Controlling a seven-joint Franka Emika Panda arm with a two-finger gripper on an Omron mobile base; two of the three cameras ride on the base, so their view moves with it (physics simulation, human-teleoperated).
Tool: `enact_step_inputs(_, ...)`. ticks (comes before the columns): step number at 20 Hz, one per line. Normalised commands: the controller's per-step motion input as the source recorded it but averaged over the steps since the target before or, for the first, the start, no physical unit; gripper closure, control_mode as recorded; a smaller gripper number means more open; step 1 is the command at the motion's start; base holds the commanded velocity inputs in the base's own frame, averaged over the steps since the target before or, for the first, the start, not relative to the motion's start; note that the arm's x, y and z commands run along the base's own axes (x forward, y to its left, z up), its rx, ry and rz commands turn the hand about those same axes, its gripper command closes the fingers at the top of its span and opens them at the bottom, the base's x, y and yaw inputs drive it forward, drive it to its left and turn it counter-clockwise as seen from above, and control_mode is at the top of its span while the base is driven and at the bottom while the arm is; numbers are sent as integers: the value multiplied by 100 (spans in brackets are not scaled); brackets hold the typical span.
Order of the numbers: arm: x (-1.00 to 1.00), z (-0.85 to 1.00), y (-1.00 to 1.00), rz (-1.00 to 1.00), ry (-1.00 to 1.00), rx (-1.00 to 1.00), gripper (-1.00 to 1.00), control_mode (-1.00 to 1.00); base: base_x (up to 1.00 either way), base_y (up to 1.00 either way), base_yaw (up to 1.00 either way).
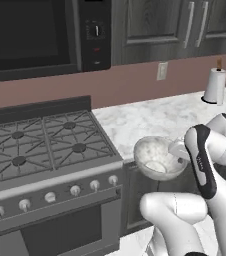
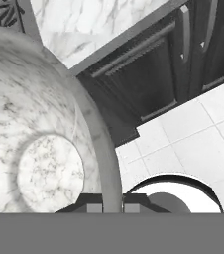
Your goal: Pick the cup and bowl from the counter and place them on the counter next to the sink.
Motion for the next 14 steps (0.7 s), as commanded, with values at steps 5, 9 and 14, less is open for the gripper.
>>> enact_step_inputs(5, 0, 0, 0, 0, 0, 0, 100, 100, -80, 86, 0)
enact_step_inputs(9, 0, 0, 0, 0, 0, 0, 100, 100, -90, 100, 0)
enact_step_inputs(14, 0, 0, 0, 0, 0, 0, 100, 100, -82, 100, 0)
